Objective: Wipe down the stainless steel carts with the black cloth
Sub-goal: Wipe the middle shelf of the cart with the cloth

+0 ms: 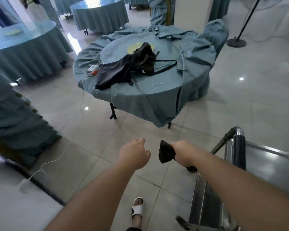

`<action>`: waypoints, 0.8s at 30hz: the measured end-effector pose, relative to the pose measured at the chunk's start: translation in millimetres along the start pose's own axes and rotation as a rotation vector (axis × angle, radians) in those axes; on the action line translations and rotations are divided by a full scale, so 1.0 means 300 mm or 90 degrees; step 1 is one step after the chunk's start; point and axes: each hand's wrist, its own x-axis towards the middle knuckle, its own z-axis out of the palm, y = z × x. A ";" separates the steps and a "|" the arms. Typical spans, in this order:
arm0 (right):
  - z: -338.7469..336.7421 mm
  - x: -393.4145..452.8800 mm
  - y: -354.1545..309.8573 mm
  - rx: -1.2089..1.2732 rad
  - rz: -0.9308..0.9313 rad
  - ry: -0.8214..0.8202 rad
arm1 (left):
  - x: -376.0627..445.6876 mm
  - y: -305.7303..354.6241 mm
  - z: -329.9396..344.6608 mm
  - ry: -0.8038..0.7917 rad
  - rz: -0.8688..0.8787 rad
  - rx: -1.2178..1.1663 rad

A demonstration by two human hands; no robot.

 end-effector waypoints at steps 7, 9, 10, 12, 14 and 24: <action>-0.130 0.202 -0.042 0.078 0.172 0.043 | 0.370 -0.122 -0.154 -0.036 0.116 0.054; -0.152 0.232 -0.037 0.099 0.206 0.037 | 0.452 -0.126 -0.172 -0.036 0.143 0.069; -0.164 0.245 -0.030 0.115 0.221 0.032 | 0.488 -0.119 -0.178 -0.035 0.155 0.075; -0.190 0.274 -0.004 0.152 0.250 0.029 | 0.558 -0.092 -0.181 -0.037 0.185 0.081; -0.216 0.303 0.036 0.184 0.275 0.043 | 0.631 -0.052 -0.186 -0.050 0.214 0.095; -0.390 0.534 0.385 0.206 0.314 0.051 | 1.073 0.263 -0.280 -0.096 0.312 0.194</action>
